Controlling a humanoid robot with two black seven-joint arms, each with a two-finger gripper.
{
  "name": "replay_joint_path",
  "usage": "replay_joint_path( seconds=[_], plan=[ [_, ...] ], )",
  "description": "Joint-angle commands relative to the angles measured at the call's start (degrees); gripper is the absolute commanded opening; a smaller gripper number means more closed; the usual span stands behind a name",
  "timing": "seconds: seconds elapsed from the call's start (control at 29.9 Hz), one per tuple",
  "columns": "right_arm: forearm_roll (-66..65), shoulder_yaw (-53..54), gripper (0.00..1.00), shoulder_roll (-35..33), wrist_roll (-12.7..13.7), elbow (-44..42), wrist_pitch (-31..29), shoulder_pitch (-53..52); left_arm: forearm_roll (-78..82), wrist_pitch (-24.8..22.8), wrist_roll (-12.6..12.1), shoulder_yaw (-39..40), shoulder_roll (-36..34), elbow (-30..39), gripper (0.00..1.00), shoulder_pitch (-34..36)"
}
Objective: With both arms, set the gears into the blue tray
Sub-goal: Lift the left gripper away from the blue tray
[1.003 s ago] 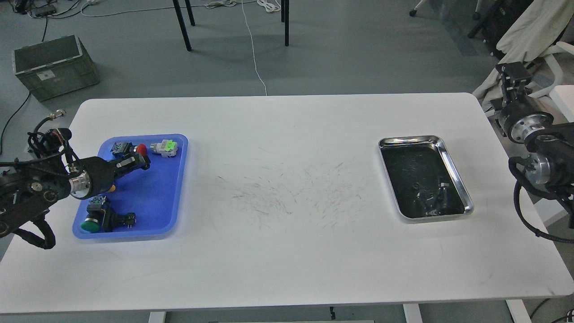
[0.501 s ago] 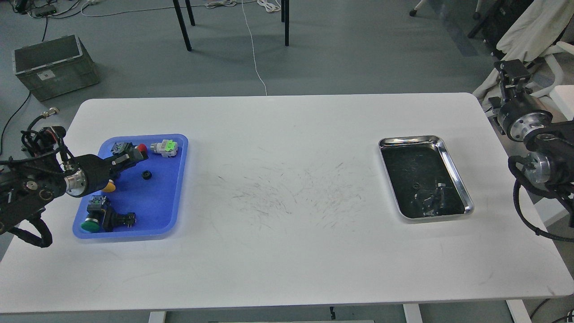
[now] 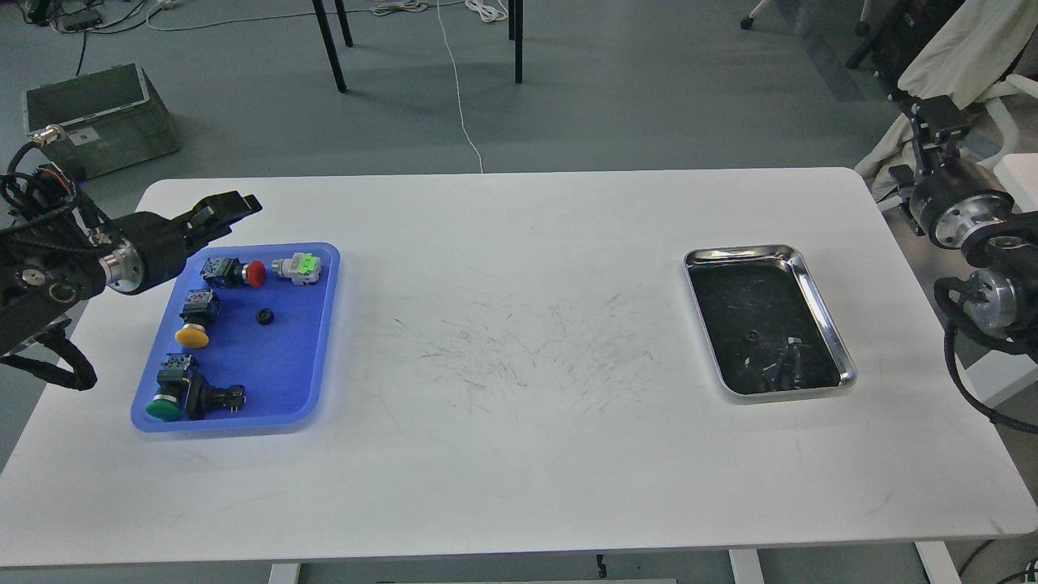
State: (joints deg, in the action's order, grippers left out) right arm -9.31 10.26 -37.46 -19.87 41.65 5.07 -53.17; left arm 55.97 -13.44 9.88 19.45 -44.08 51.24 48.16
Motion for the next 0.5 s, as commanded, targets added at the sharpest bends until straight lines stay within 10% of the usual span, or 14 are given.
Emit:
replay_joint_path(
  seconds=[0.0, 0.47],
  plan=[
    [0.0, 0.1, 0.96, -2.6, 0.0, 2.6, 0.0, 0.2, -3.1, 1.0, 0.1, 0.3, -0.1, 0.0, 0.72, 2.6],
    [-5.8, -0.2, 0.96, -13.1, 0.3, 14.2, -0.1, 0.3, -23.6, 7.9, -0.3, 5.1, 4.0, -0.9, 0.81, 4.1]
  ],
)
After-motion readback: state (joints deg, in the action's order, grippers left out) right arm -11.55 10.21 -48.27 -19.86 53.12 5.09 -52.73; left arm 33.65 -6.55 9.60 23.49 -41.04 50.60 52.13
